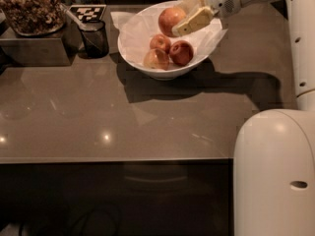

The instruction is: Pick apple from white bowl

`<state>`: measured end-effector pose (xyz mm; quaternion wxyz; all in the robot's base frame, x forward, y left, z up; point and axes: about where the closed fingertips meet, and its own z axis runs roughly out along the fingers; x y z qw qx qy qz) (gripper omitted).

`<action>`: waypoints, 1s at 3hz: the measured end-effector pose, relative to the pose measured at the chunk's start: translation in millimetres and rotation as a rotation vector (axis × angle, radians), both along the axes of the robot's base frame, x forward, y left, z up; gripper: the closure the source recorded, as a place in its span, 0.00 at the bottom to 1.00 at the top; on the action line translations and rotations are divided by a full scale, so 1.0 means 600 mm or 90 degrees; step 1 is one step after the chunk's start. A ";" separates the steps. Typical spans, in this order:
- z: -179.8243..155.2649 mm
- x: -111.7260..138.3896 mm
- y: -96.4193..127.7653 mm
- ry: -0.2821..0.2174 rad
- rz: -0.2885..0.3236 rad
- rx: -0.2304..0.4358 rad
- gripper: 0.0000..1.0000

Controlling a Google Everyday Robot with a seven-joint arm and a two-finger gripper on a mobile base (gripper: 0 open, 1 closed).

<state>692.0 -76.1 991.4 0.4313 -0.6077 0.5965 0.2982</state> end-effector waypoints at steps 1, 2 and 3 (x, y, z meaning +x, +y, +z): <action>0.017 -0.043 -0.018 0.047 0.010 0.038 1.00; 0.019 -0.086 -0.047 0.095 -0.008 0.076 1.00; 0.015 -0.136 -0.072 0.130 -0.040 0.095 1.00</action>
Offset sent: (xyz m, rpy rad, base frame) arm -0.1158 -0.0437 -0.0143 0.1799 0.2751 -0.0414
